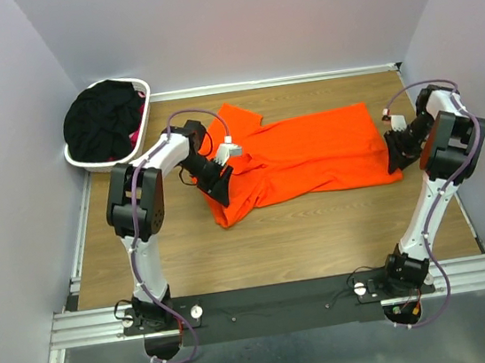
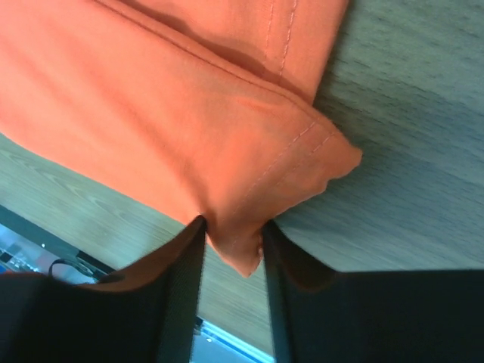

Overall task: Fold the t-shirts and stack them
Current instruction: Fold the tshirt

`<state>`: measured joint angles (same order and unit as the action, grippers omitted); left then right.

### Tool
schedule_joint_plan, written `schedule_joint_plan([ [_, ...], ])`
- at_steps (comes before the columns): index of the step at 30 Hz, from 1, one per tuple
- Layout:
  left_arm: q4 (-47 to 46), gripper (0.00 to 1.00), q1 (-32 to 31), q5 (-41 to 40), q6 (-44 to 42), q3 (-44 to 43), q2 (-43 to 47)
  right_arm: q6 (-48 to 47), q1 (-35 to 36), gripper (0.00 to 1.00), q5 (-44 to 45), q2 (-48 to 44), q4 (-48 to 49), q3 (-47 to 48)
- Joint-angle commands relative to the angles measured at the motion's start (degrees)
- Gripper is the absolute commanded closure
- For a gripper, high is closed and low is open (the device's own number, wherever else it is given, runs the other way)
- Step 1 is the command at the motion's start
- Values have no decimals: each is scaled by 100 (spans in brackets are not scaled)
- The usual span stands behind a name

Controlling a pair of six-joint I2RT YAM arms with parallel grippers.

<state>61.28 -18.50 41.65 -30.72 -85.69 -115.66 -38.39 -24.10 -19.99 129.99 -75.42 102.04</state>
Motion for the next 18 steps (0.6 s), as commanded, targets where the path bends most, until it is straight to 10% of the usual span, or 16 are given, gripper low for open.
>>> schedule_joint_plan([
  [1, 297, 54, -48, 204, -347, -36, -106, -89, -34, 62, 30, 263, 36, -53],
  [10, 306, 98, -40, -332, -733, 491, 174, -186, -34, 100, 39, 272, 1, -61],
  [18, 306, 100, 119, -1062, -883, 633, 798, -370, -25, 99, 372, 79, 45, -70],
])
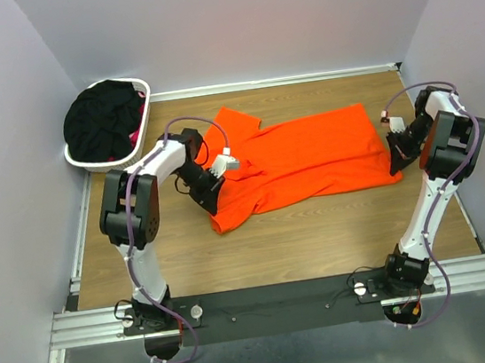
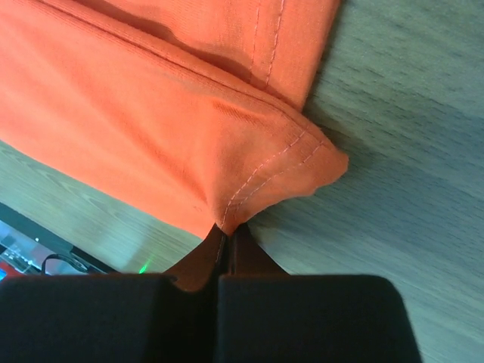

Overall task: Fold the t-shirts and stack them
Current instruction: Fold the tshirt

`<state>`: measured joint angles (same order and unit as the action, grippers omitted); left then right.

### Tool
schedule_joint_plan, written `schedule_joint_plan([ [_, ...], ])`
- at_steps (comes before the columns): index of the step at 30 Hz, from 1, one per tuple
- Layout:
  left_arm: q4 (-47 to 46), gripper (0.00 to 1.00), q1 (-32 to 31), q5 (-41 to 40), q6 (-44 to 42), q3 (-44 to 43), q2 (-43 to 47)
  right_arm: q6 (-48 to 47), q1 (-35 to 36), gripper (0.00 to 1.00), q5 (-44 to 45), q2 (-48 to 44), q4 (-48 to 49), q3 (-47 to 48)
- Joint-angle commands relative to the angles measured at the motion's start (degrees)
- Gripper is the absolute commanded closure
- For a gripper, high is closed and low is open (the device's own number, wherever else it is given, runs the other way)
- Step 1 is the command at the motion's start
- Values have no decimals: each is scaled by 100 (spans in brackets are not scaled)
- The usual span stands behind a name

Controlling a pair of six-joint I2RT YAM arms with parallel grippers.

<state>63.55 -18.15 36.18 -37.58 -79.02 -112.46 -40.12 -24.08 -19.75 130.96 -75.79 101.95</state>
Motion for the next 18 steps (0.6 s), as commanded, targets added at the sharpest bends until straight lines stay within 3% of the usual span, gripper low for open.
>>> schedule_joint_plan([
  [1, 79, 100, 92, -594, -232, -43, 576, -224, -36, 99, 392, -44, 99, -61],
  [8, 79, 100, 128, -1376, -557, 308, 910, -558, -27, 99, 892, -290, 205, -315],
  [14, 35, 100, 110, -1509, -689, 810, 929, -918, -9, 99, 990, -597, 275, -808],
  [16, -52, 99, 110, -1518, -628, 740, 884, -1042, 26, 83, 999, -711, 231, -1062],
  [17, -79, 92, 110, -1553, -567, 696, 858, -1085, 26, 59, 999, -755, 223, -1107],
  [18, -80, 75, 119, -1562, -557, 634, 867, -1147, 26, 46, 1017, -791, 196, -1125],
])
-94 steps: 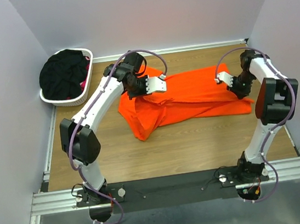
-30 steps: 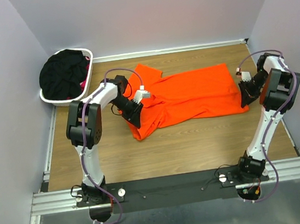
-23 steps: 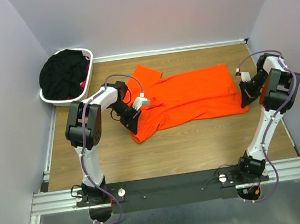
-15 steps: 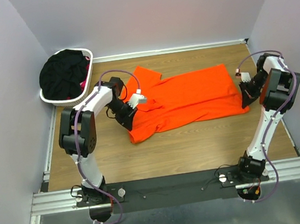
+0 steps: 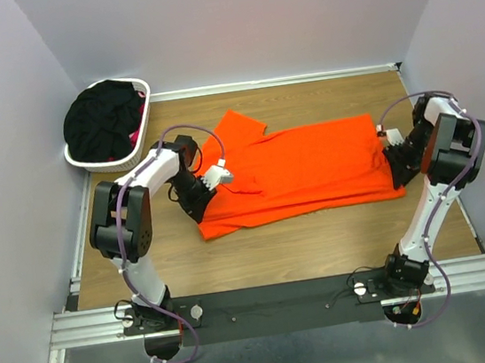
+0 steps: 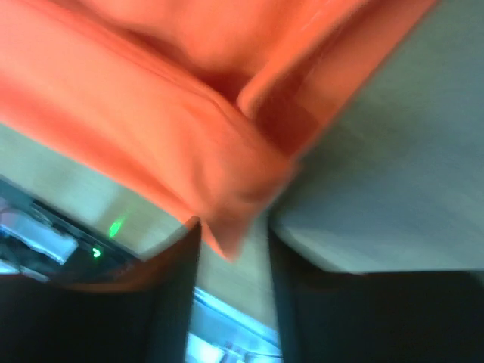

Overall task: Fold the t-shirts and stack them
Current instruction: Fold the tshirt

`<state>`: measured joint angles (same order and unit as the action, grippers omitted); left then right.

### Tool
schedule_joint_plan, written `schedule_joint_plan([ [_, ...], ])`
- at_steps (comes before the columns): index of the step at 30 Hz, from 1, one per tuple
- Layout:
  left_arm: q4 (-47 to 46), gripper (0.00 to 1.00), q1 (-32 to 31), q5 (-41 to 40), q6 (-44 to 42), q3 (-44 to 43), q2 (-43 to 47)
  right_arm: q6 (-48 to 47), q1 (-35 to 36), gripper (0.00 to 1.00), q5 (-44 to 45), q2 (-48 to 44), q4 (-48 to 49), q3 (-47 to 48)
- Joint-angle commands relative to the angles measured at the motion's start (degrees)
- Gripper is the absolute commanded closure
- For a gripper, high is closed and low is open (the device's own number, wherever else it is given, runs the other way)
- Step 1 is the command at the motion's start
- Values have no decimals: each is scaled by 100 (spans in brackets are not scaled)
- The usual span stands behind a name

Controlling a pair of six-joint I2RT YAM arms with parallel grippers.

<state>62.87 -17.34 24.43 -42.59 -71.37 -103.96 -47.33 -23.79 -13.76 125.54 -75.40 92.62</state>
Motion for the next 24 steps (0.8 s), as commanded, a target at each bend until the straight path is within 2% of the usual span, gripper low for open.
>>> schedule_joint_plan([
  [1, -3, 69, 47, -395, -48, -288, 16, -452, -11, 40, 427, -301, 139, -113],
  [2, 58, 64, 116, -369, -74, -394, 60, -470, -3, 33, 392, -389, 113, -25],
  [3, 102, 59, 161, -342, -92, -647, 78, -514, -11, 32, 365, -442, 78, 89],
  [7, 103, 57, 354, -386, -30, -1219, 78, -426, 23, 32, -100, -407, -194, 1106],
  [15, -486, 60, 460, -8, 716, -2458, -721, 434, 682, 49, -795, 286, -64, 1882],
  [20, -794, 63, 495, 71, 1226, -2917, -1344, 804, 1078, 56, -585, 681, 507, 1979],
  [24, -890, 64, 556, -78, 1358, -3031, -1644, 962, 1166, 58, -496, 1139, 578, 2453],
])
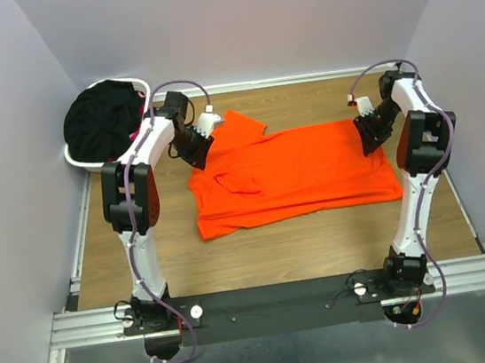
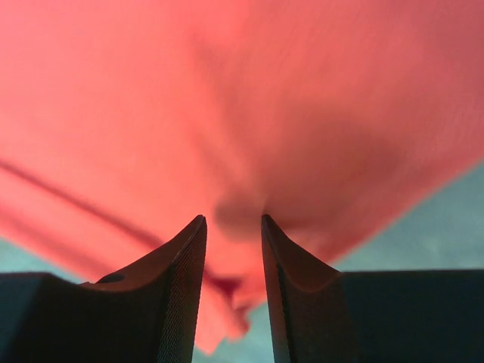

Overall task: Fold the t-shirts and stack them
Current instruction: Fold the tshirt

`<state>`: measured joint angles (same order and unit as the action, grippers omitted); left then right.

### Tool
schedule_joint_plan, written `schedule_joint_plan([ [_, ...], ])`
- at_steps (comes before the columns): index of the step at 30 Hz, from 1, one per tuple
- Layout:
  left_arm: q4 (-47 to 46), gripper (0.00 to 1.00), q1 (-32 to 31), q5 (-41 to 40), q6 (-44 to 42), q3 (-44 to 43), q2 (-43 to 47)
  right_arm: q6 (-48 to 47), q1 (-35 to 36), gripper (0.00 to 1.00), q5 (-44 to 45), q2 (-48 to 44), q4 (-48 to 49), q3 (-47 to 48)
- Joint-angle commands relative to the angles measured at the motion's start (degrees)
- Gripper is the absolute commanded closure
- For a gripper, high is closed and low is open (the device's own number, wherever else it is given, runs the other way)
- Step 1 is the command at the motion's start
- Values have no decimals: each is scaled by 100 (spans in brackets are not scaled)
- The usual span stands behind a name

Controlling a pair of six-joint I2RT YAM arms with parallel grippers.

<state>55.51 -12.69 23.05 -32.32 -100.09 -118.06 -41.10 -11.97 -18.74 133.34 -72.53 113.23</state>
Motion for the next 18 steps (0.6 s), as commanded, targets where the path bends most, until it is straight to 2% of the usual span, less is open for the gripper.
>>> schedule_joint_plan([
  [1, -198, 64, 100, -1, 357, -212, -287, 366, -8, 58, 28, 429, 318, 471],
  [5, -260, 65, 188, -309, 419, -563, -788, 471, 72, 60, 300, 851, 477, 954],
  [9, -137, 66, 284, -398, 454, -1318, -1350, 673, 116, 60, 398, 1396, 617, 1569],
  [13, 91, 67, 363, -538, 594, -2660, -2114, 963, 221, 59, 477, 1747, 679, 2360],
  [16, 118, 67, 390, -740, 621, -3373, -2274, 1148, 247, 41, 390, 1687, 810, 2834],
  [18, 110, 65, 407, -740, 586, -3535, -2178, 1210, 247, 32, 345, 1521, 828, 2924],
])
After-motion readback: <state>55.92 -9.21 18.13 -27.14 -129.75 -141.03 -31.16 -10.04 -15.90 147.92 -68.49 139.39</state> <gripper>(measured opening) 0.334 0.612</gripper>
